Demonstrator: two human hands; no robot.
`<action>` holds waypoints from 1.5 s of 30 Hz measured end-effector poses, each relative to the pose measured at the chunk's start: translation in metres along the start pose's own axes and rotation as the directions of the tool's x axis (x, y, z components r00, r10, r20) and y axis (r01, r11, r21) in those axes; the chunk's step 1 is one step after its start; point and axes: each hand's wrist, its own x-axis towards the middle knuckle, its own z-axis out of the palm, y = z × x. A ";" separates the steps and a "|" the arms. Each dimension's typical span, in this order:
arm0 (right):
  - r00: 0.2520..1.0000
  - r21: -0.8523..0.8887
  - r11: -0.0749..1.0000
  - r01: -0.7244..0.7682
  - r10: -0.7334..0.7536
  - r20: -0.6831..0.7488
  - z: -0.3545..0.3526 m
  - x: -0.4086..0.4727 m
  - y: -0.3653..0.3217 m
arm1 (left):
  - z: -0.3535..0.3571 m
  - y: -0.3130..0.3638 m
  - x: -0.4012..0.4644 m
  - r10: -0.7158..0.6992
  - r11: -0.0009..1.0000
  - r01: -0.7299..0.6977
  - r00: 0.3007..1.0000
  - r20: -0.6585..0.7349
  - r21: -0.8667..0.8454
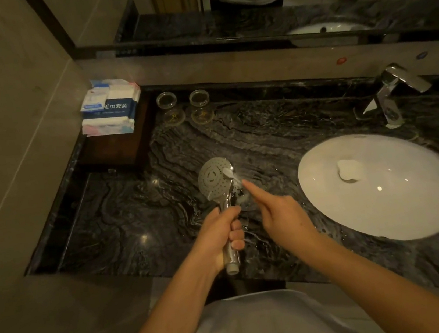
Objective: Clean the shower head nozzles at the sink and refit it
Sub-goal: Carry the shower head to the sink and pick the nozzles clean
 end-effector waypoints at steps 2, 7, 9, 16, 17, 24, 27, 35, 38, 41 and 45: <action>0.997 -0.022 0.999 0.036 -0.035 0.076 0.013 -0.011 -0.002 | -0.001 0.000 0.001 -0.006 1.000 0.006 1.000 -0.005 -0.002; 0.999 -0.044 0.999 0.014 -0.012 0.040 0.010 -0.003 0.001 | -0.003 -0.002 0.001 -0.019 1.000 0.019 1.000 -0.011 -0.006; 0.999 -0.022 0.999 -0.042 0.041 -0.017 -0.003 0.010 0.001 | -0.002 -0.002 0.000 0.000 0.999 0.001 1.000 -0.016 0.047; 0.973 -0.136 0.982 0.134 -0.104 0.204 0.012 -0.013 0.001 | -0.004 -0.001 -0.004 0.068 0.974 -0.061 0.997 -0.026 0.218; 0.977 -0.141 0.981 0.131 -0.104 0.185 0.011 -0.011 0.002 | -0.004 0.000 -0.005 0.076 0.971 -0.069 0.997 -0.022 0.228; 0.998 -0.054 0.998 0.031 -0.028 0.047 0.004 -0.005 -0.013 | 0.001 0.003 -0.005 0.128 0.946 -0.126 0.992 0.014 0.299; 0.996 -0.096 0.994 0.051 -0.044 0.073 0.001 -0.007 -0.011 | -0.003 0.002 -0.003 0.155 0.904 -0.156 0.987 0.035 0.398; 0.986 -0.115 0.989 0.095 -0.077 0.150 -0.009 -0.007 -0.004 | -0.017 -0.003 0.006 0.248 0.764 -0.218 0.968 0.035 0.608; 0.993 -0.123 0.990 0.074 -0.061 0.104 -0.017 0.002 0.003 | -0.023 -0.007 0.010 0.273 0.724 -0.223 0.962 0.025 0.653; 1.000 -0.085 0.996 -0.010 0.013 0.028 -0.029 0.016 0.008 | -0.023 -0.008 0.011 0.277 0.717 -0.228 0.960 0.030 0.659; 0.975 -0.071 0.990 0.124 -0.109 0.193 -0.019 0.003 0.001 | -0.026 -0.008 0.014 0.279 0.694 -0.221 0.960 0.027 0.685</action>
